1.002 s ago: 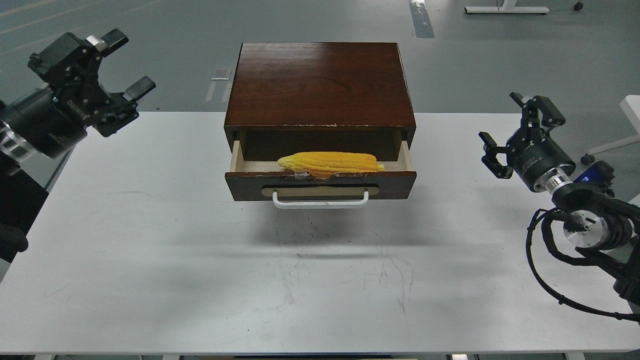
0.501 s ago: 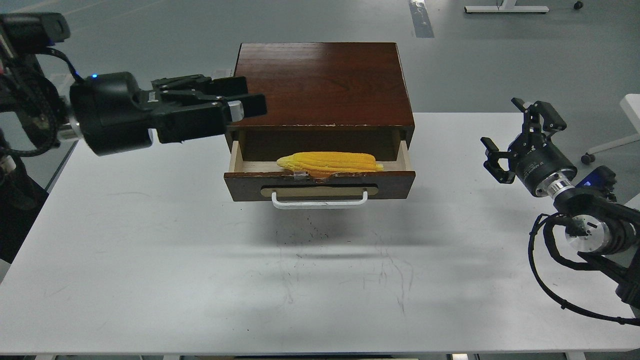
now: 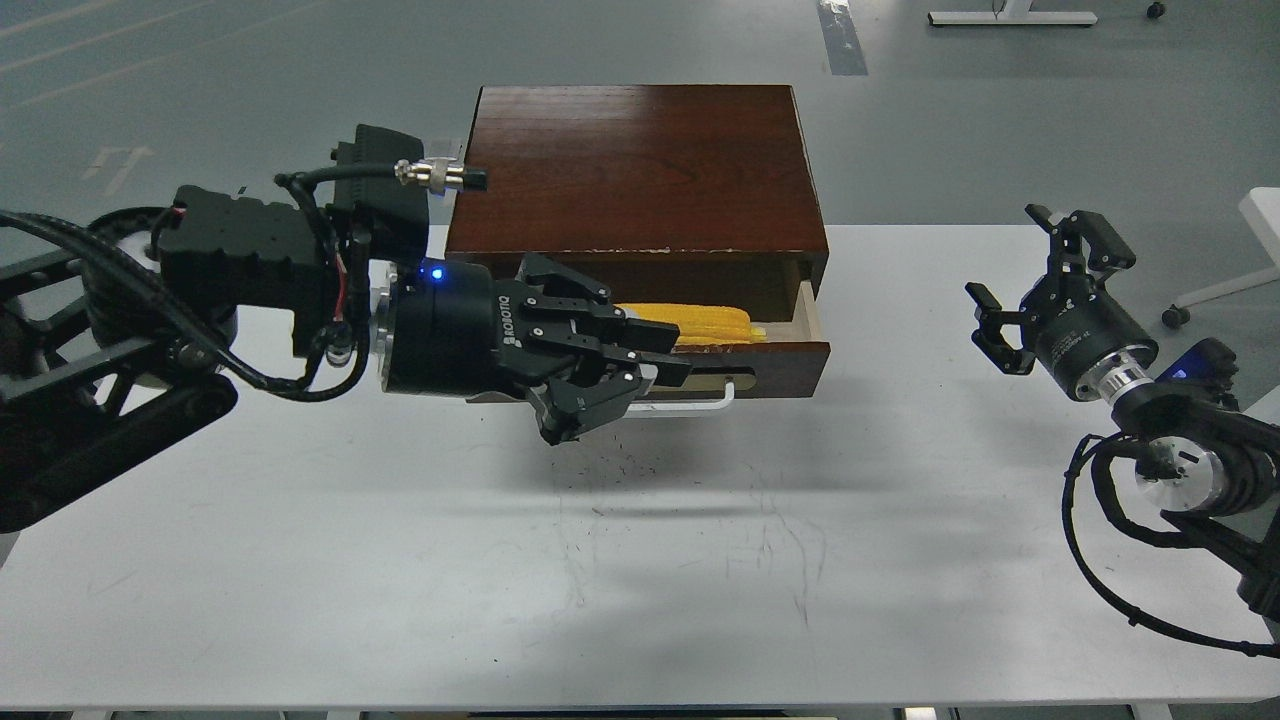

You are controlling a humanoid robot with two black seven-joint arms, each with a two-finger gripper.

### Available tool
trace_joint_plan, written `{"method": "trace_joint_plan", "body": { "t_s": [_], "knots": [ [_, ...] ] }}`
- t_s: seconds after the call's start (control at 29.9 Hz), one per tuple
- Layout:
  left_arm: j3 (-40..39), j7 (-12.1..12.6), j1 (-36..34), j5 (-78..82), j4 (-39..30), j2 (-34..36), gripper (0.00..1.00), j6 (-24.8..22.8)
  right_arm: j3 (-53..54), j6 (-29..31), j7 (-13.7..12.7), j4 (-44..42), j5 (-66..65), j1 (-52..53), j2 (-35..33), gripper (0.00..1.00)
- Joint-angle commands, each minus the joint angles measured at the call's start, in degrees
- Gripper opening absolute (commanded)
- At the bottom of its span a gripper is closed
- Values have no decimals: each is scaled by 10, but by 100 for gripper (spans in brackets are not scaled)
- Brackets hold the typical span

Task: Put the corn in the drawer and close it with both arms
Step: 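Bring the left gripper down in front of the drawer handle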

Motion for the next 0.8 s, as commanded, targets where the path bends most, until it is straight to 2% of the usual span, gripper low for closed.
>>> {"method": "trace_joint_plan", "body": {
  "t_s": [0.0, 0.07, 0.1, 0.13, 0.17, 0.23, 0.33, 0.53, 0.63, 0.77],
  "knots": [
    [50, 0, -2, 27, 0, -13, 0, 0, 0, 0, 0, 1, -1, -4, 0, 99],
    [76, 0, 10, 48, 1, -22, 0, 3, 0, 0, 0, 1, -1, -4, 0, 99],
    [88, 0, 15, 59, 1, -25, 0, 34, -1, 0, 0, 1, -1, -5, 0, 99],
    [114, 0, 25, 82, 1, -22, 0, 88, -1, 0, 0, 1, -1, -8, 1, 99],
    [125, 0, 31, 94, 1, -19, 0, 110, 0, 1, 0, 1, -1, -9, 1, 99],
    [150, 29, 49, 118, 1, -4, 0, 172, -1, 1, 0, 1, -1, -12, 1, 99],
    [154, 49, 80, 121, 1, 11, 0, 209, -2, 1, 0, 1, -2, -13, 1, 99],
    [147, 58, 163, 76, 1, 16, 0, 243, -2, 1, 0, 1, -2, -14, 3, 99],
    [148, 63, 198, -50, 1, 11, 0, 241, -2, 1, 0, 1, -3, -14, 3, 99],
    [149, 88, 209, -154, 2, 9, 0, 241, -3, 1, 0, 0, -3, -16, 0, 99]
  ]
}}
